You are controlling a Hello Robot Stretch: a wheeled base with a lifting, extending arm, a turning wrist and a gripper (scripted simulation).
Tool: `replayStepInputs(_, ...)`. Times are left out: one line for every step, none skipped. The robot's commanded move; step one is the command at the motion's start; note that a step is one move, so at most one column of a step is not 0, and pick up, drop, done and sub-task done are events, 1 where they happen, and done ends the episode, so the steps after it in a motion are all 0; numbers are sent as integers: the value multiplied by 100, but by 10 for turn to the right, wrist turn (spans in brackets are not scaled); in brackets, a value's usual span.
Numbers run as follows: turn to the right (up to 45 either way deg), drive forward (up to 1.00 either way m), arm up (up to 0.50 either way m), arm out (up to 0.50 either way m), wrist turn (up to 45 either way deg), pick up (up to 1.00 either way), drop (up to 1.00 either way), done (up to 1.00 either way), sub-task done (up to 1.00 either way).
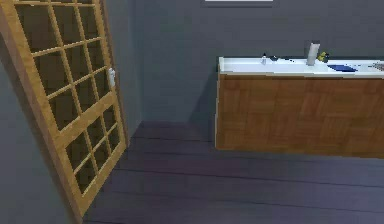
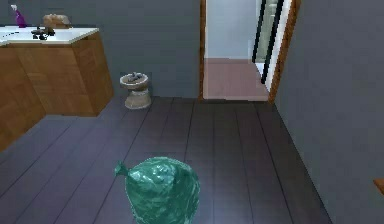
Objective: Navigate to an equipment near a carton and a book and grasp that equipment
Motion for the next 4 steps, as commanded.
replayStepInputs(30, 0, 0, 0, 0, 0, 0, 0, 0)
replayStepInputs(0, 10, 0, 0, 0, 0, 0, 0, 0)
replayStepInputs(120, 0, 0, 0, 0, 0, 0, 0, 0)
replayStepInputs(0, 45, 0, 0, 0, 0, 0, 0, 0)
